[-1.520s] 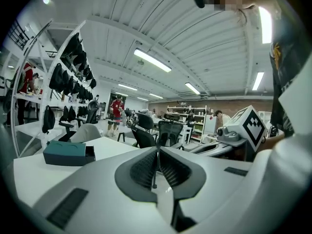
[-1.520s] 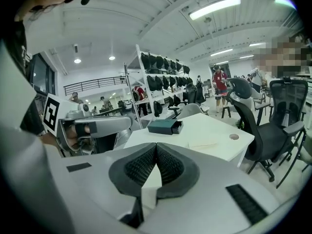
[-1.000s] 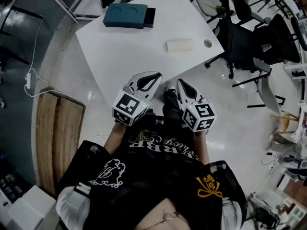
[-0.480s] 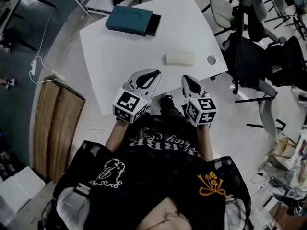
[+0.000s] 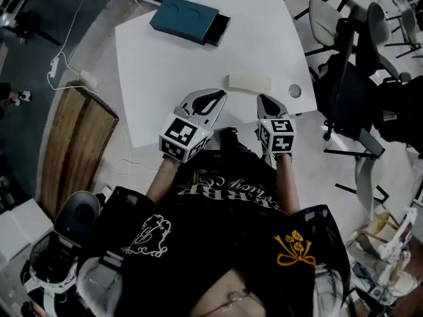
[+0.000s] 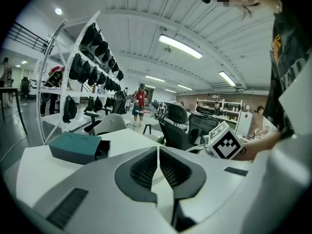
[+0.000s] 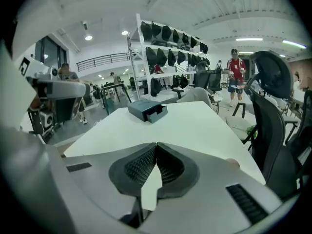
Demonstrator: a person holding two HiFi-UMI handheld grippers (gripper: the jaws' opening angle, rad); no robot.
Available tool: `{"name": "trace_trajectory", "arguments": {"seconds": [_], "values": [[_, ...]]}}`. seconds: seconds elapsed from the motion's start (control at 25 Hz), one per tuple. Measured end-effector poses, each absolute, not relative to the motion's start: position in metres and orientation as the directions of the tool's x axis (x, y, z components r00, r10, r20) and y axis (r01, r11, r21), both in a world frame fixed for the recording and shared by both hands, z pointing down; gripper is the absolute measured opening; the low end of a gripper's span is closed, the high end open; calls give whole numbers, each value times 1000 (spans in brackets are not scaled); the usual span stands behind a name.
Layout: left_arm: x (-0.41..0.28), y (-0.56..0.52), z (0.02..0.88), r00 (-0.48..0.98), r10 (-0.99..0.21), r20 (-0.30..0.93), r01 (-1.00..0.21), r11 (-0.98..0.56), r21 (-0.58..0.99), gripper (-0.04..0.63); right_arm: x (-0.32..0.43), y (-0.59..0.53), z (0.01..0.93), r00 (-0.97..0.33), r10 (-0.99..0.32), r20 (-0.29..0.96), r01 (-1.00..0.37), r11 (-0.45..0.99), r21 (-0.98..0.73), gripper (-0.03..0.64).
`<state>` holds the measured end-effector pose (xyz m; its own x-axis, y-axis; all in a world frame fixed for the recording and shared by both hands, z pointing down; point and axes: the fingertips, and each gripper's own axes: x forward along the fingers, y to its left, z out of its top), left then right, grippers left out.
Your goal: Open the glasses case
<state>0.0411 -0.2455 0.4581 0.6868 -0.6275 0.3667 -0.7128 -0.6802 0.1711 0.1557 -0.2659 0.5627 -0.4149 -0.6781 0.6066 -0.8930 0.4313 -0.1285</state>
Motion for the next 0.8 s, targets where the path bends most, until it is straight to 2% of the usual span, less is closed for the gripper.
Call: {"name": "trace_trajectory", "arguments": {"seconds": [0.12,0.2,0.48,0.8], "values": [[41,-252,460,657,-654,376,-741,-651,163,29,157,-279,579,-446,-631,635,-857,507,-98,24],[40,-255,460,636,-671,380,-760,-631,158,29,152,-285,589,-478,-587,653,-817,570,-87,105],[36,-261,464,576,-715,397,-807,-575,135,28,150,-295,628,-429,-516,741,-646,749,148,140],[43,-264,476,543,-728,418,-830,-542,133,29,154,-300,662,-378,-463,802,-480,839,258,186]]}}
